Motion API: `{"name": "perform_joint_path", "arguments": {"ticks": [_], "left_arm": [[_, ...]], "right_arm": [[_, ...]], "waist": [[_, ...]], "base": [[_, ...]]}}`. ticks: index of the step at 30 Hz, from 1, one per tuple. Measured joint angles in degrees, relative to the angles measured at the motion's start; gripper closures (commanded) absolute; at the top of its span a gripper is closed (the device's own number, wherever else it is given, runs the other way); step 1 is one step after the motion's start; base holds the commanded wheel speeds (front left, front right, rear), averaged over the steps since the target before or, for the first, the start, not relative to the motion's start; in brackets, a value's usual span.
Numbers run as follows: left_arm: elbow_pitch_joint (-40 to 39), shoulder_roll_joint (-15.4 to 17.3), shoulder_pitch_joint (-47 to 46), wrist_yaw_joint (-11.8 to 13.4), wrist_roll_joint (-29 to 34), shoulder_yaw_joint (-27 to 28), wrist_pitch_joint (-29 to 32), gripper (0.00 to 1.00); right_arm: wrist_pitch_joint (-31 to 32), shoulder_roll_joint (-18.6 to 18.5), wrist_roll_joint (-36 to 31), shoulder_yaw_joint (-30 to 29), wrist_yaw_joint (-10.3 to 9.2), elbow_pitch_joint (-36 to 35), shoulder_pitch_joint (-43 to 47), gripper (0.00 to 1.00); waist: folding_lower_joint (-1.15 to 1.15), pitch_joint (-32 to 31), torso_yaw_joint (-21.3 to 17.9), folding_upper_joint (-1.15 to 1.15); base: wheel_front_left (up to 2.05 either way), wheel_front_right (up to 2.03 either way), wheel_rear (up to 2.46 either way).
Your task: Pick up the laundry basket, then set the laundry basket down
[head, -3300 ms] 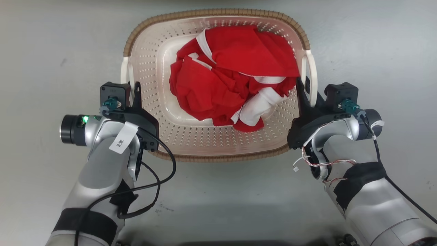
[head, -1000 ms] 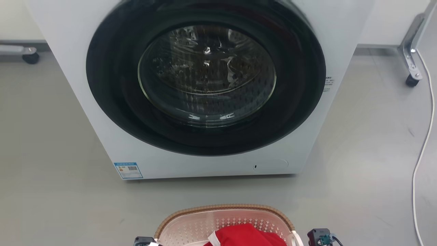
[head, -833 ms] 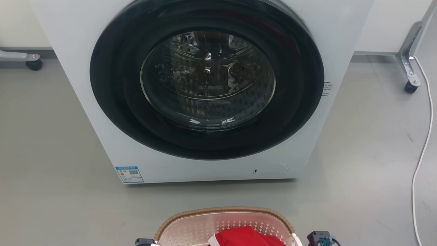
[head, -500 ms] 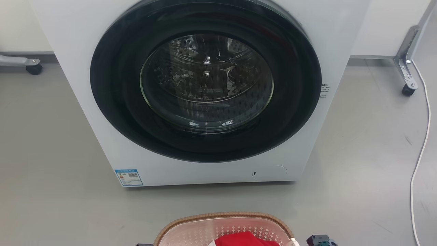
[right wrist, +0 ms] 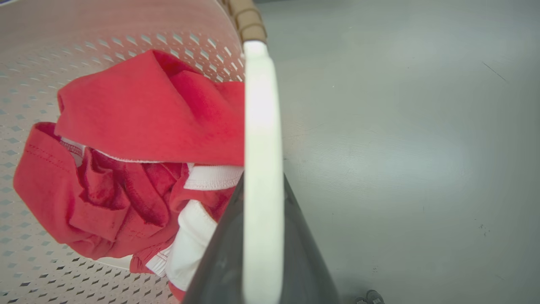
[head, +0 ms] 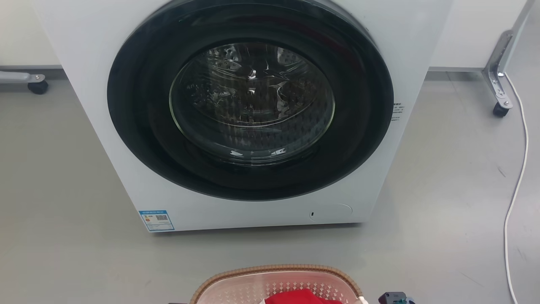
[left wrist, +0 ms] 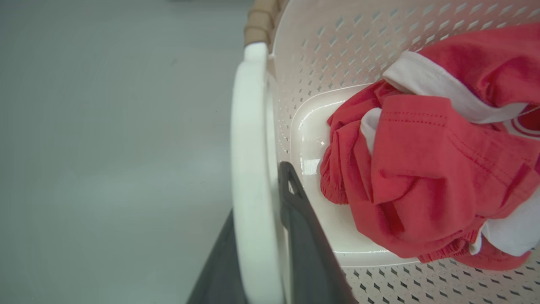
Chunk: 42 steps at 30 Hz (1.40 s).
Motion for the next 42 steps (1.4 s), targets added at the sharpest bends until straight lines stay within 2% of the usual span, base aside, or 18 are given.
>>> {"name": "perform_joint_path", "arguments": {"ticks": [12, 19, 28, 42], "left_arm": [[0.3, 0.0, 0.0, 0.0, -0.6, -0.4, -0.1, 1.00], [0.9, 0.0, -1.7, 0.0, -1.1, 0.4, -0.6, 1.00], [0.9, -0.1, -9.6, 0.3, -1.5, 2.7, -2.2, 1.00], [1.3, 0.0, -17.4, 0.3, -1.3, 3.7, -4.0, 1.00]], "right_arm": [[-0.3, 0.0, 1.4, 1.2, 0.00, 0.4, -0.4, 1.00], [-0.3, 0.0, 1.4, 1.9, 0.00, 0.6, -3.7, 1.00], [-1.0, 0.0, 0.8, 1.8, 0.00, 1.7, -13.0, 1.00], [-2.1, 0.0, -0.1, 1.6, 0.00, 2.8, -21.1, 1.00]], "waist": [[0.00, 0.7, -0.3, 0.00], [0.00, 2.8, -0.5, 0.00], [0.01, 9.3, -0.9, 0.00], [0.02, 19.9, -1.1, 0.01]], "base": [[0.00, 0.00, 0.00], [0.00, 0.00, 0.00], [0.00, 0.00, 0.00], [0.00, 0.00, 0.00]]}}
